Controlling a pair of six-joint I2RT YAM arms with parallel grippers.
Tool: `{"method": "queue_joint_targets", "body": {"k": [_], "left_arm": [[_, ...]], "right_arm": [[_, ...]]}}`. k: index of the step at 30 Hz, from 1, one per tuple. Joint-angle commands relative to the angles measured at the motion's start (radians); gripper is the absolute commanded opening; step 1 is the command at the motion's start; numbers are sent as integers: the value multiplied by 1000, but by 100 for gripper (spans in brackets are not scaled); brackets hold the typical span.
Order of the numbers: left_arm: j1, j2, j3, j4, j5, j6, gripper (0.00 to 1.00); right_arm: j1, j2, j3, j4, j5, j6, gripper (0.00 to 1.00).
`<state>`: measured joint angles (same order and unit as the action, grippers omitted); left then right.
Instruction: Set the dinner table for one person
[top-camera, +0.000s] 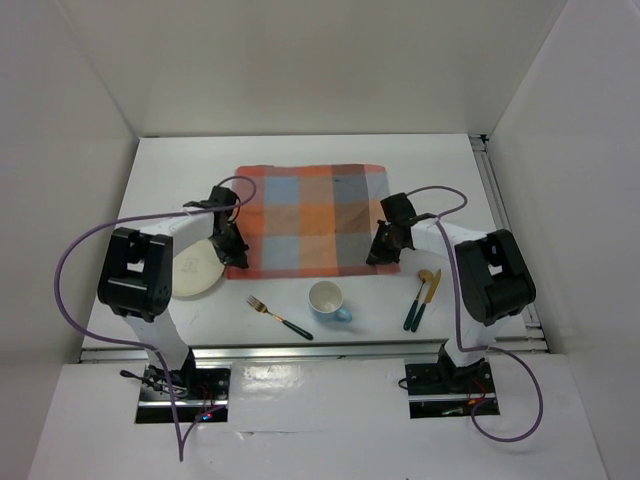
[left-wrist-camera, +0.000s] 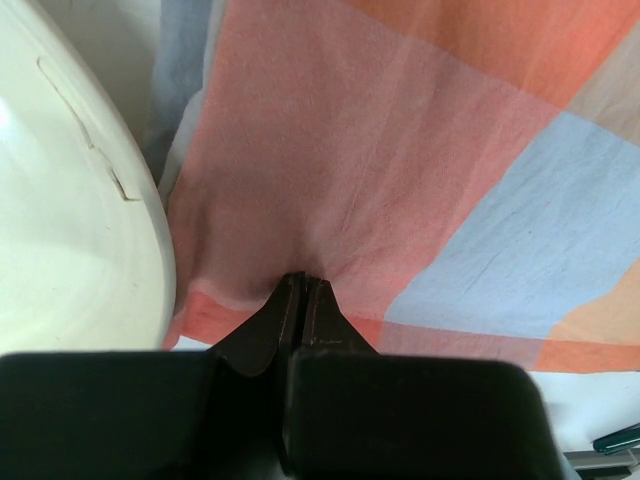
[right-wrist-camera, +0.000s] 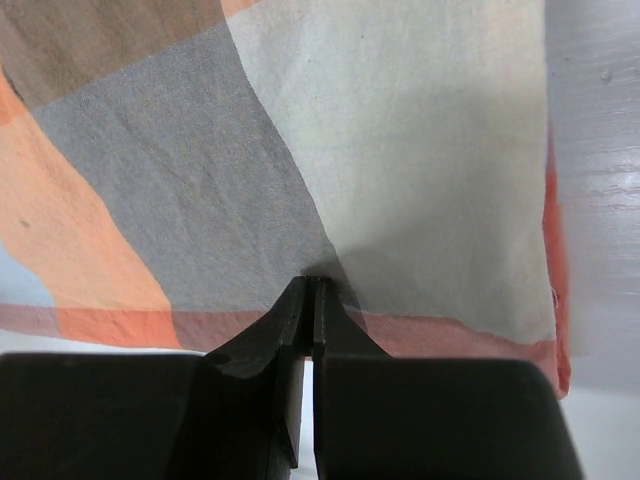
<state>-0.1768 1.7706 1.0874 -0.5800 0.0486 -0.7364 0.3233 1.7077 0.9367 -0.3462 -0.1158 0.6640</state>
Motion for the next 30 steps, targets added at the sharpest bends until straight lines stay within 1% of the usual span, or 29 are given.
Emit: {"method": "queue_joint_targets", "body": {"k": [1,3,5,6,9,10,12,13,14,15,16,17,18,19,20,21,22,23,25,26,30], "left_arm": [[-7,-8,-44,-78,-56,5,0],[-7,-23,-31,-87,-68,5,0],[-7,-49,0,-125,-81,14,3],[-16,-49,40,-139,-81,14,9],[-27,-73,117,-201,-92,38,17],[-38,-83,170,-217,-101,49,22],[-49,-94,224,-266,-113,60,24],[-49,-109,274,-282,-113,60,26],[-61,-118,298,-296,-124,60,26],[-61,-128,318,-308,-134,69,29],[-61,-152,350,-328,-135,69,29],[-61,-166,364,-337,-153,69,33],[-61,-178,379,-348,-185,69,39],[-61,-210,403,-360,-202,80,47],[-61,-211,404,-360,-214,80,55],[-61,-256,413,-360,-239,89,61],[-61,-282,413,-360,-239,89,71],[-61,-307,413,-347,-253,89,73],[-61,-374,413,-327,-265,100,73],[-61,-390,404,-314,-265,100,73],[-61,-412,404,-305,-274,100,73]], "right_arm": [[3,0,-47,-134,116,-21,6],[3,-16,-36,-125,94,-30,6],[3,-48,-15,-140,85,-43,8],[3,-62,20,-151,85,-55,8],[3,-124,88,-197,76,-87,10],[3,-140,140,-207,76,-87,13],[3,-183,189,-241,65,-113,15],[13,-198,233,-241,65,-113,19],[13,-227,250,-255,56,-128,33],[13,-243,264,-255,35,-148,41],[13,-259,274,-255,15,-162,49],[25,-276,274,-255,-14,-182,58],[25,-308,274,-246,-40,-219,74],[55,-319,274,-246,-97,-239,78],[71,-319,264,-246,-120,-259,81],[91,-332,264,-276,-130,-279,83],[135,-332,255,-296,-130,-279,85],[161,-332,237,-313,-130,-290,86],[222,-356,211,-336,-105,-290,86],[285,-367,174,-336,-93,-290,86],[401,-396,114,-314,-56,-254,86]]}}
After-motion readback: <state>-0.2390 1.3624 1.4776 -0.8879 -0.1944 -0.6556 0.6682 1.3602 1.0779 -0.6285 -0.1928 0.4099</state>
